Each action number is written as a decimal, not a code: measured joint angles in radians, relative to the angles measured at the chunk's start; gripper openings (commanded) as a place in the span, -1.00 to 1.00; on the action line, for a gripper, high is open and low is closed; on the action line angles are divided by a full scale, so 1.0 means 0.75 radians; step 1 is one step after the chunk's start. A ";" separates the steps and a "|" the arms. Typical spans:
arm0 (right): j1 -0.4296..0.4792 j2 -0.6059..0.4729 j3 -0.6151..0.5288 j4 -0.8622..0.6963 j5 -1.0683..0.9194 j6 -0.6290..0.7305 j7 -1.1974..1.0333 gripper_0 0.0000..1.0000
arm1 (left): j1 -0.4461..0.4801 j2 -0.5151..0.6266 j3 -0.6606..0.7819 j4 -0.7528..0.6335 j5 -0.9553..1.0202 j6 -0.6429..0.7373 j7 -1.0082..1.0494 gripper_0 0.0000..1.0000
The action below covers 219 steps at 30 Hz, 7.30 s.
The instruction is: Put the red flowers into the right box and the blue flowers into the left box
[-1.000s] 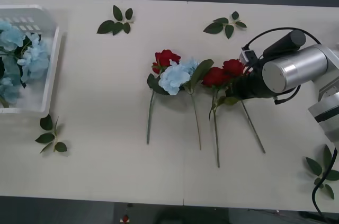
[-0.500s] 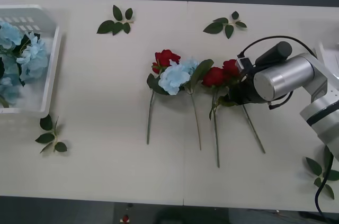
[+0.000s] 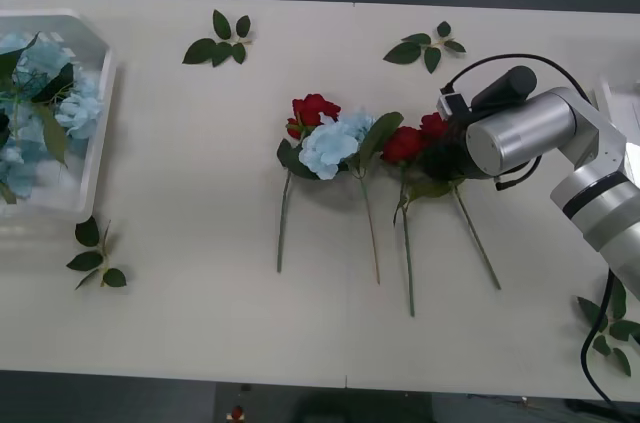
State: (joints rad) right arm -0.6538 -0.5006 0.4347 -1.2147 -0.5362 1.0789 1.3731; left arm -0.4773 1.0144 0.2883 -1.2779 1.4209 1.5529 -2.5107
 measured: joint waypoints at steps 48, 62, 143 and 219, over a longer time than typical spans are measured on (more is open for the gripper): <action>0.016 -0.300 -0.513 -0.443 -0.066 0.459 0.045 -1.00 | 0.194 -0.771 -0.647 -0.769 -0.897 -0.376 0.666 1.00; 0.017 -0.440 -0.641 -0.342 0.123 0.315 0.425 -1.00 | 0.045 -0.786 -0.774 -0.480 -0.897 -0.573 0.666 1.00; 0.050 -0.469 -0.864 0.088 -0.508 0.066 0.655 0.98 | -0.404 -0.597 -0.769 0.231 -0.231 -0.892 0.612 -1.00; 0.669 -0.228 -0.635 -0.446 -2.035 0.264 1.752 0.98 | 0.348 -1.083 -0.687 -0.907 -0.096 -1.217 -0.159 -1.00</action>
State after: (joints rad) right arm -0.1522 -0.6718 -0.0413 -1.5493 -2.0625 1.2772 2.6875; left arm -0.2165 0.2022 -0.2269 -1.9583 1.3492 0.6399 -2.6303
